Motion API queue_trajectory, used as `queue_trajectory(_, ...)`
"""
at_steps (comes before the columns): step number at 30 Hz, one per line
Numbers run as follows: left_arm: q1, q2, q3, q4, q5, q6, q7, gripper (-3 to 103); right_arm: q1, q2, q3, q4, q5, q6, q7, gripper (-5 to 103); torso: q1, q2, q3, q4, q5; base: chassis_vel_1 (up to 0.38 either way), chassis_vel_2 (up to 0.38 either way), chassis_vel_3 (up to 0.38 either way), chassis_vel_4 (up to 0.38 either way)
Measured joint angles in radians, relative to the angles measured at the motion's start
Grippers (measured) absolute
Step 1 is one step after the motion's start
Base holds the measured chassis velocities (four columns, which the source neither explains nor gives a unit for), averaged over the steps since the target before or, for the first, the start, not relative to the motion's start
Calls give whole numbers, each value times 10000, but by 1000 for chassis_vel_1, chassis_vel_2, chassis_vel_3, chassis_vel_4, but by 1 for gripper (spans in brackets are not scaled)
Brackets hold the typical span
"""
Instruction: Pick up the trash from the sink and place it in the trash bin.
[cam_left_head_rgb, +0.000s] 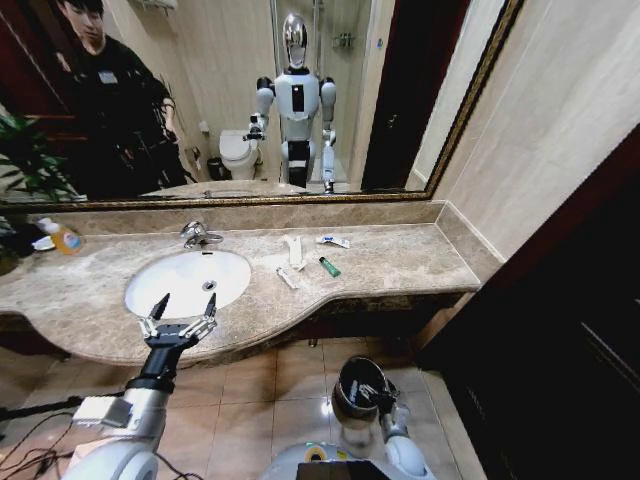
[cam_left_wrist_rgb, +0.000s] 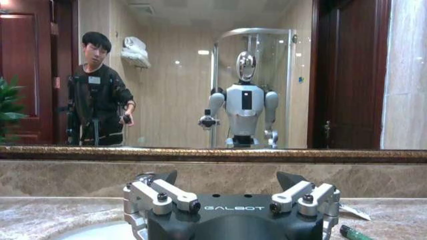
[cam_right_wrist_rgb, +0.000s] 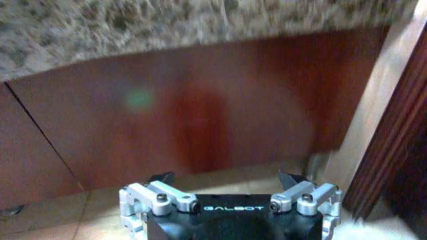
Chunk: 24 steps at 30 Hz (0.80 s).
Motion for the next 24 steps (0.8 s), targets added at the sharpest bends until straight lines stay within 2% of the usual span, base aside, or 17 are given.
queue_trajectory(5,0,0,0,0,0,0,0,100,-288,-151,96,560,-487,457,160,100,0,0,0,0,-1,0,0,0,0)
queue_trajectory(10,0,0,0,0,0,0,0,100,-548,-169,140,1430,-632,480,174,100,0,0,0,0,0,0,0,0,0)
queue_trajectory(24,0,0,0,0,0,0,0,100,-2456,-677,-36,5625,-1400,433,119,100,-1,0,-1,-1,-2,0,0,0,0)
